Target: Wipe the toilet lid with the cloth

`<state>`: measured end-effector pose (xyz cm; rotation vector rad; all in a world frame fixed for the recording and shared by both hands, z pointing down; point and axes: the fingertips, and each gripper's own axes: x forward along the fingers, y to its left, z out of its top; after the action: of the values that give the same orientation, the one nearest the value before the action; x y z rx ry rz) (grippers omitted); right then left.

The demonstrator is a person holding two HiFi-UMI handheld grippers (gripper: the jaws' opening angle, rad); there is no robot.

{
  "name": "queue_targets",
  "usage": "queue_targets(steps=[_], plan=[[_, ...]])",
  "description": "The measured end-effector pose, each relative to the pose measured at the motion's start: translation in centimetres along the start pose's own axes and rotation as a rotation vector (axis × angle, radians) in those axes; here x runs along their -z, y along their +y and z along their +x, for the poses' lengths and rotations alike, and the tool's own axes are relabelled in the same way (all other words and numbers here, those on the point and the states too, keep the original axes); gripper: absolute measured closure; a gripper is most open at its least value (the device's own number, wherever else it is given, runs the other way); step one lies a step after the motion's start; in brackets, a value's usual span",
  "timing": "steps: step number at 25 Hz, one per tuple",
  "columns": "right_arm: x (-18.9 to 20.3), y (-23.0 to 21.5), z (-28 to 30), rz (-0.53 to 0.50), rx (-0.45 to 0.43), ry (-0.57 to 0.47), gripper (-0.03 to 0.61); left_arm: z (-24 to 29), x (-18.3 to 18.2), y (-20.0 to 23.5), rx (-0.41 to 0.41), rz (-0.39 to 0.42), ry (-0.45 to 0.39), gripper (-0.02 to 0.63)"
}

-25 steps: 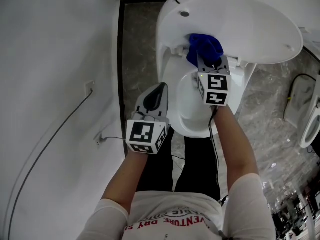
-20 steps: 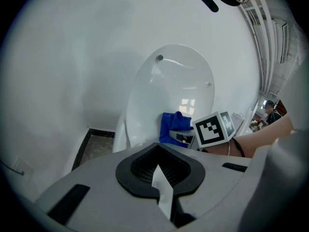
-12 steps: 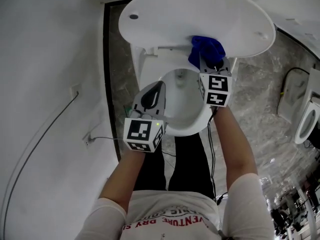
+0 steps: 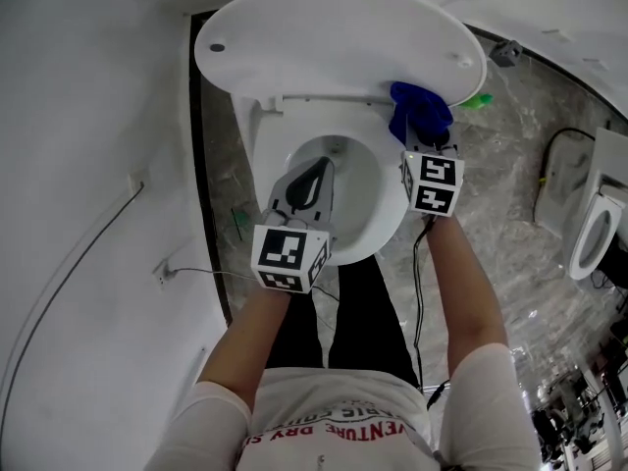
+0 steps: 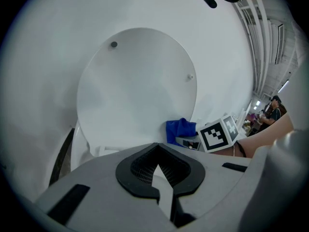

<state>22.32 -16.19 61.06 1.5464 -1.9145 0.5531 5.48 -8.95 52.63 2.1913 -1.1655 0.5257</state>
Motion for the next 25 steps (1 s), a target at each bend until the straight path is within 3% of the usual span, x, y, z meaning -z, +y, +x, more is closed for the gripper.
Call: queue_targets(steps=[6, 10, 15, 20, 25], plan=[[0.5, -1.7, -2.9, 0.068, 0.020, 0.035, 0.480, -0.6, -0.7, -1.5, 0.018, 0.000, 0.004, 0.607], [-2.0, -1.1, -7.1, 0.064, -0.016, 0.029, 0.480, -2.5, -3.3, -3.2, 0.074, 0.010, -0.015, 0.607], [-8.1, -0.1, -12.9, 0.053, -0.055, -0.023, 0.480, -5.6, -8.6, -3.9, 0.060, 0.057, -0.052, 0.607], [-15.8, 0.6, -17.0, -0.005, -0.084, -0.107, 0.480, -8.4, -14.9, -3.0, -0.008, 0.085, -0.119, 0.607], [-23.7, 1.1, -20.0, 0.001, -0.097, -0.194, 0.480, -10.5, -21.9, -1.7, -0.049, 0.206, -0.170, 0.607]])
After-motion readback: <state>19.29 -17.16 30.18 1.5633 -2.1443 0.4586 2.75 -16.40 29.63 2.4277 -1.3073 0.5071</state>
